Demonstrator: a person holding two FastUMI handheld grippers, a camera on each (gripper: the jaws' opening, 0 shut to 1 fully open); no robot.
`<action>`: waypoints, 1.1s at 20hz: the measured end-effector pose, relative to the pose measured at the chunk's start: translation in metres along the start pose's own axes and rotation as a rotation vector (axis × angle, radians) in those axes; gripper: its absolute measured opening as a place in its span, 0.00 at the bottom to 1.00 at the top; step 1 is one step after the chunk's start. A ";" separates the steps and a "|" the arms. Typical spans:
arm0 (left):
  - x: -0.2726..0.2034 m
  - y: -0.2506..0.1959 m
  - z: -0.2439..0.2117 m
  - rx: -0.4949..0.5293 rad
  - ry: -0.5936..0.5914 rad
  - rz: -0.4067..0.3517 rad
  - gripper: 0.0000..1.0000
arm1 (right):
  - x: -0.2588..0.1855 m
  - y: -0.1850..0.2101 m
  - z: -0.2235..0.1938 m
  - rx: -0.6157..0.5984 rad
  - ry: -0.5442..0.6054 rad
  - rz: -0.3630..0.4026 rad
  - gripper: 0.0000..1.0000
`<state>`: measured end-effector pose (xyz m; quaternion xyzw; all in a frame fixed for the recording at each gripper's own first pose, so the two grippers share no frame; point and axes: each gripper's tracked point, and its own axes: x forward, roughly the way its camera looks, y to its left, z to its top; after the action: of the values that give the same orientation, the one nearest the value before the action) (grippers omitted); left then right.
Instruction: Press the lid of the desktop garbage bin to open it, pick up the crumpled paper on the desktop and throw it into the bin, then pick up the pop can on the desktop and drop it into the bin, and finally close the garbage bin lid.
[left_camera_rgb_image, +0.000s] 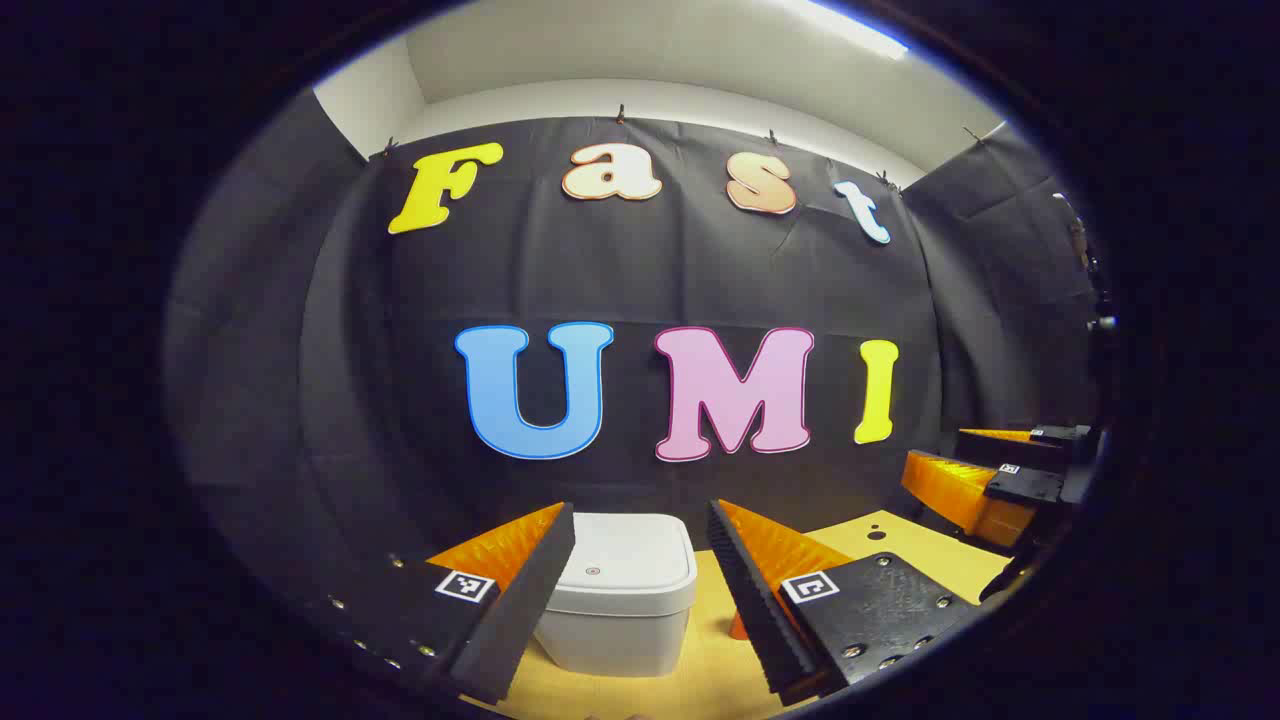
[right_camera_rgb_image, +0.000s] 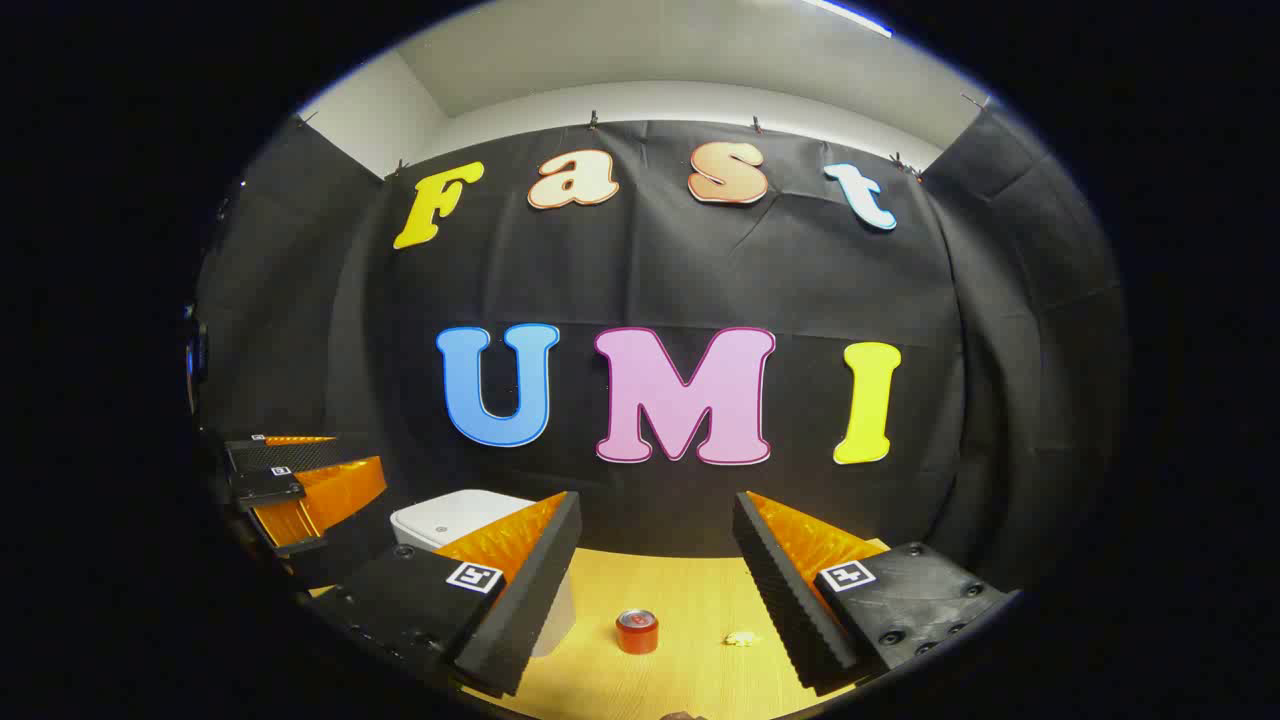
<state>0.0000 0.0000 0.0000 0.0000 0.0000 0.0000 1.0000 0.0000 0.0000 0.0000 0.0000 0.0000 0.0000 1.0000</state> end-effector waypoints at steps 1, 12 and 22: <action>0.000 0.000 0.000 -0.006 -0.006 -0.003 0.89 | 0.001 -0.002 -0.001 -0.004 0.000 -0.005 0.99; 0.014 -0.006 0.004 -0.036 -0.026 -0.030 0.89 | -0.001 -0.003 0.001 -0.041 -0.005 0.000 0.99; 0.015 -0.025 0.005 -0.031 -0.020 -0.077 0.89 | -0.006 -0.009 0.005 0.000 -0.008 -0.003 0.98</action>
<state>0.0152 -0.0251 0.0054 -0.0153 -0.0099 -0.0387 0.9991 -0.0058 -0.0086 0.0047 0.0000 -0.0041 -0.0013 1.0000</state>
